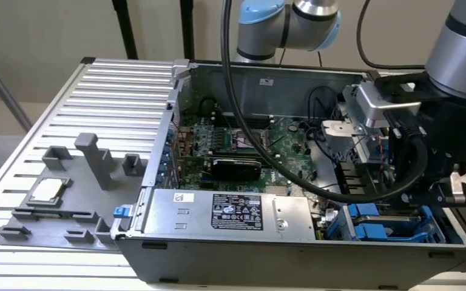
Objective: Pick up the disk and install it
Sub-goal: 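Insert the second disk wire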
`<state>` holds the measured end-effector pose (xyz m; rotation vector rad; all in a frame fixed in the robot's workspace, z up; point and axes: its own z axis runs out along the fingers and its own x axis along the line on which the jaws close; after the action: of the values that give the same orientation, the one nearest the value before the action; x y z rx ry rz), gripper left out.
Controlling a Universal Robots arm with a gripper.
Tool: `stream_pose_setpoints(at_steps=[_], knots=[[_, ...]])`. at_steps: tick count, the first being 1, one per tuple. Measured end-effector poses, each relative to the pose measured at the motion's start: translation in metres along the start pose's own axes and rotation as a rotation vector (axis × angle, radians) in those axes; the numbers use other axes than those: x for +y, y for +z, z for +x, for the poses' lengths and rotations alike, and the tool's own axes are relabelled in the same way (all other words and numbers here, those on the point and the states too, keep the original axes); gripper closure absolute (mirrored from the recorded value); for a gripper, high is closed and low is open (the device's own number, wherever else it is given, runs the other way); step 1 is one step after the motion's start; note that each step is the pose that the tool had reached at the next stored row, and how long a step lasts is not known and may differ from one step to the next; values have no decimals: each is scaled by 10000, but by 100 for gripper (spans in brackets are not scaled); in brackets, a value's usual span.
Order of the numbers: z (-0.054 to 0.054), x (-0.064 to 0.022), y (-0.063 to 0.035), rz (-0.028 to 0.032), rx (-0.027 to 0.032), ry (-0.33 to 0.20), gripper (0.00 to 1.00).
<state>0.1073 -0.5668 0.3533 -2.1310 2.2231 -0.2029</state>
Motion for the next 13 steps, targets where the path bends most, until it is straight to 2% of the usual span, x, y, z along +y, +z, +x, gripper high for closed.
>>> stream_pose_setpoints(at_steps=[6, 10, 13], knots=[[-4, 25, 63, 140, -82, 16, 100], [-7, 44, 72, 178, -136, 24, 100], [-10, 47, 80, 200, -200, 30, 100]])
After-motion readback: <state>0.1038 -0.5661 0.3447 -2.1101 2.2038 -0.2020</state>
